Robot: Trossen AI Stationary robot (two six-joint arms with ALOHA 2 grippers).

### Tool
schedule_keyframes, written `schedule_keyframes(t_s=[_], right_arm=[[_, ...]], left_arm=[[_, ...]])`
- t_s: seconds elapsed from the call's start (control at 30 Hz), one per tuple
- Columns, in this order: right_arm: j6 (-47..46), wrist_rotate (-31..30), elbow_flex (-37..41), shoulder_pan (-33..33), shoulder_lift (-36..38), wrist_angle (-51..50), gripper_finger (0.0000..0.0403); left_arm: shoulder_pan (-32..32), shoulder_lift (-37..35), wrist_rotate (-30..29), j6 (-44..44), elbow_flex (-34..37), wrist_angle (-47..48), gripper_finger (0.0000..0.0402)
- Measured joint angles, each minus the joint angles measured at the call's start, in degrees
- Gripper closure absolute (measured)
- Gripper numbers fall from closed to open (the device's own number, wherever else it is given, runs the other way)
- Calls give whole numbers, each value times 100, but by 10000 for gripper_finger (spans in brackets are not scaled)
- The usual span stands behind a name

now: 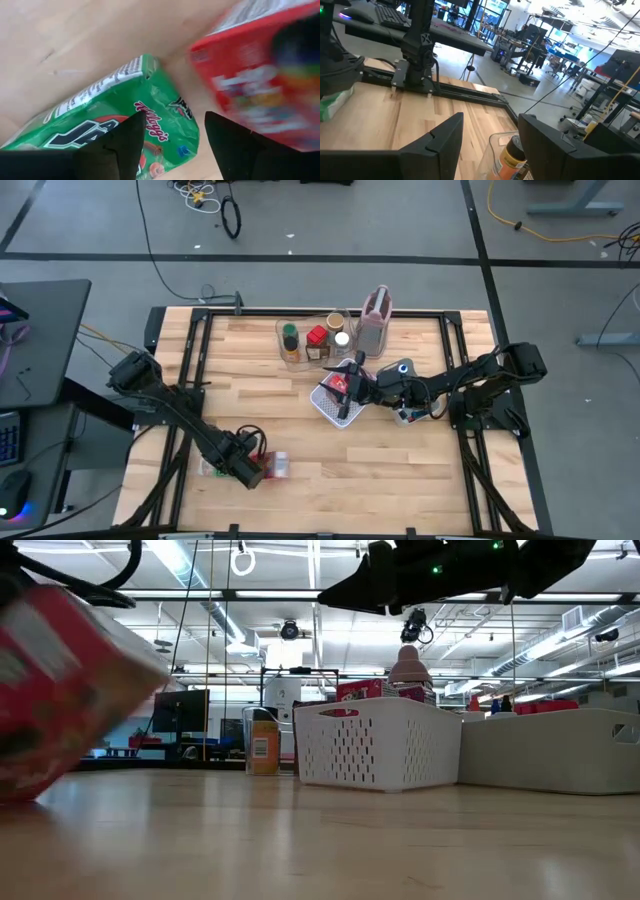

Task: Pick & Place Kitchen Items
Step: Put the green cereal box into the white bin

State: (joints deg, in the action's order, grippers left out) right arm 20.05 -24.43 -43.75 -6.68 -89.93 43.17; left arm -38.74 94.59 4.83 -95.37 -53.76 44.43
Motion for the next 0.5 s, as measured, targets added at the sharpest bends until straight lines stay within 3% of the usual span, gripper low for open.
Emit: schedule_keyframes(t_s=[0.1, 0.5], right_arm=[[8, 0, 0, 0, 0, -14, 202], [28, -2, 0, 24, 0, -73, 202]], left_arm=[[1, 12, 77, 7, 6, 301, 191], [-63, 26, 462, 195, 27, 816, 302]])
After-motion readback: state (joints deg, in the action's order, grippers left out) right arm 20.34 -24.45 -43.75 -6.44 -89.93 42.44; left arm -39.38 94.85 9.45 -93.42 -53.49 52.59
